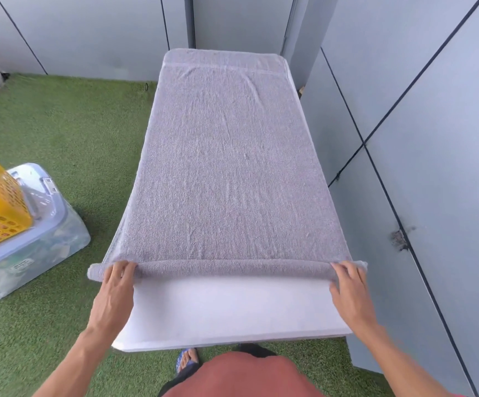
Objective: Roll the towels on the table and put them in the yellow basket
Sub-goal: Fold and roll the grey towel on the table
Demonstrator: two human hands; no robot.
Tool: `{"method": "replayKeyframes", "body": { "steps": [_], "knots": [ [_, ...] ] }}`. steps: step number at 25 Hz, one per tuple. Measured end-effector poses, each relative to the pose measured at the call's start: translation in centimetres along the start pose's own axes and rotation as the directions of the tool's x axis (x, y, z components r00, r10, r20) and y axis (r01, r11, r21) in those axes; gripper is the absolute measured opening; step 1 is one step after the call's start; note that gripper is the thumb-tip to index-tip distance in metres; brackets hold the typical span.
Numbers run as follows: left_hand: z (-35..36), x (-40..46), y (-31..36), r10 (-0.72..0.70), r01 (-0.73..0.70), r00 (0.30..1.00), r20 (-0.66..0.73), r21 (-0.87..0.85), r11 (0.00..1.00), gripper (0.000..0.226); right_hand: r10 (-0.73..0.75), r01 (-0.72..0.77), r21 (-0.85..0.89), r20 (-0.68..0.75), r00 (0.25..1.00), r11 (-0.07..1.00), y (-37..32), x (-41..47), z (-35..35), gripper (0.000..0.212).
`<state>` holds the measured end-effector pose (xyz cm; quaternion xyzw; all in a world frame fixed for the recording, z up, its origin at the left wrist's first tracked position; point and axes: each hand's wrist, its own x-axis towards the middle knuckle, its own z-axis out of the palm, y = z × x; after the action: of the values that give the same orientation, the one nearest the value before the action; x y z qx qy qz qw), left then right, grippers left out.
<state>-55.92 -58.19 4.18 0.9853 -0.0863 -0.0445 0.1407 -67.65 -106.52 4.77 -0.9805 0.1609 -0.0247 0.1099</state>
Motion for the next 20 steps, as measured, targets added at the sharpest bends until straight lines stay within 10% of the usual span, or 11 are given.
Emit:
{"method": "replayKeyframes", "body": {
  "steps": [9,13,20],
  "knots": [
    [-2.0,2.1,-1.1,-0.151,0.186,0.952,0.265,-0.112,0.976,0.043,0.064,-0.097,0.061,0.409,0.91,0.993,1.7,3.0,-3.2,0.044],
    [-2.7,3.7,-1.5,-0.258,0.295,0.952,0.166,-0.265,0.918,0.027,0.235,-0.278,0.302,0.172,0.957,0.912,0.7,4.4,-2.9,0.035],
    [0.4,-1.1,1.1,0.041,-0.024,0.993,-0.111,0.151,0.988,0.037,-0.03,0.02,-0.091,-0.112,0.993,0.996,-1.6,0.5,0.2,0.038]
  ]
}}
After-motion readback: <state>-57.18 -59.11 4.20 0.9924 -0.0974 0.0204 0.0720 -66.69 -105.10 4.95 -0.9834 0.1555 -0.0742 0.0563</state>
